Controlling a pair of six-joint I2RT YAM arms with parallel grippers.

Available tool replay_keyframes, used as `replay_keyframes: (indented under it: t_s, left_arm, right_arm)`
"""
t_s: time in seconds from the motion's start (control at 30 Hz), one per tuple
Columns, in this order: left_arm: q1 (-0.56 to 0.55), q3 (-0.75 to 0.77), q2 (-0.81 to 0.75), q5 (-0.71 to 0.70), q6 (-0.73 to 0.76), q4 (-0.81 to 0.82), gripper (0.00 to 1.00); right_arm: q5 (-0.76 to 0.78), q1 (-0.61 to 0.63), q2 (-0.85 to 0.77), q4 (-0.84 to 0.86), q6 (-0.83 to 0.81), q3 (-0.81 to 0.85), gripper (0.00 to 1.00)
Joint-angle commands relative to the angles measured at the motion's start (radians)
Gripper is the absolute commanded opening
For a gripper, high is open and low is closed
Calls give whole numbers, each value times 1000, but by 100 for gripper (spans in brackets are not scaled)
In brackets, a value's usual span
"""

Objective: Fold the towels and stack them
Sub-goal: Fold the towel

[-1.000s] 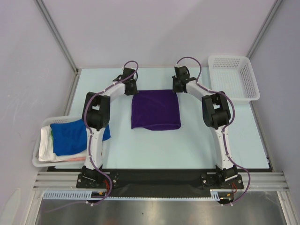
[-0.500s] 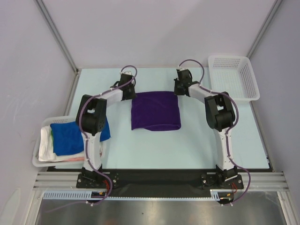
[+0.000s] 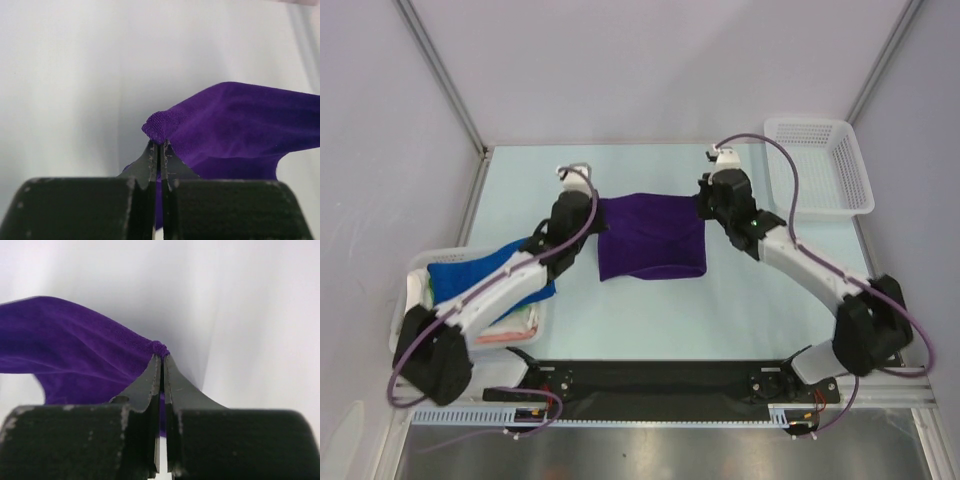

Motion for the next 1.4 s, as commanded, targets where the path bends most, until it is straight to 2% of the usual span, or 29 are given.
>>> replay_keyframes:
  t_s: [0.0, 0.17, 0.37, 0.57, 0.67, 0.73, 0.8, 0.87, 0.9, 0.93, 0.97, 1.0, 1.07, 1.23, 1.37]
  left_arm:
    - [-83, -123, -194, -131, 10, 26, 0]
    - [-227, -202, -433, -227, 10, -51, 1]
    - [-361, -144, -616, -307, 39, -146, 0]
    - [-450, -46, -650, -376, 60, -231, 0]
    - [-452, -44, -644, -379, 33, -241, 0]
    - [-446, -50, -606, -387, 30, -241, 0]
    - [-413, -56, -538, -364, 16, -241, 0]
    - [-311, -79, -495, -239, -12, -220, 0]
    - [-265, -91, -445, -173, -16, -168, 0]
    - [-167, -102, -416, -110, -19, -136, 0]
    - [-121, -102, -370, -9, -32, -114, 0]
    - [-82, -96, -325, 24, -30, -66, 0]
    - [-4, -78, -173, 93, -12, -6, 0]
    - [102, 94, 150, 182, 5, 142, 0]
    - [147, 304, 424, 231, 37, 162, 0]
  right_arm:
    - [122, 87, -178, 28, 10, -100, 0]
    - [263, 219, -449, -58, 14, -188, 0]
    - [409, 380, -635, -181, 5, -148, 0]
    - [538, 527, -663, -259, -21, -45, 0]
    - [558, 538, -648, -262, -30, -30, 0]
    - [551, 517, -614, -262, -32, -36, 0]
    - [439, 416, -589, -265, -10, -47, 0]
    - [333, 319, -553, -216, 11, -97, 0]
    - [229, 212, -530, -199, 20, -111, 0]
    - [174, 160, -478, -154, 25, -128, 0]
    - [120, 109, -438, -130, 39, -148, 0]
    - [21, 11, -398, -104, 43, -156, 0]
    - [-49, -55, -260, 3, 56, -163, 0]
    - [-183, -197, 52, 211, 86, -62, 0]
    - [-249, -250, 275, 244, 100, 97, 0]
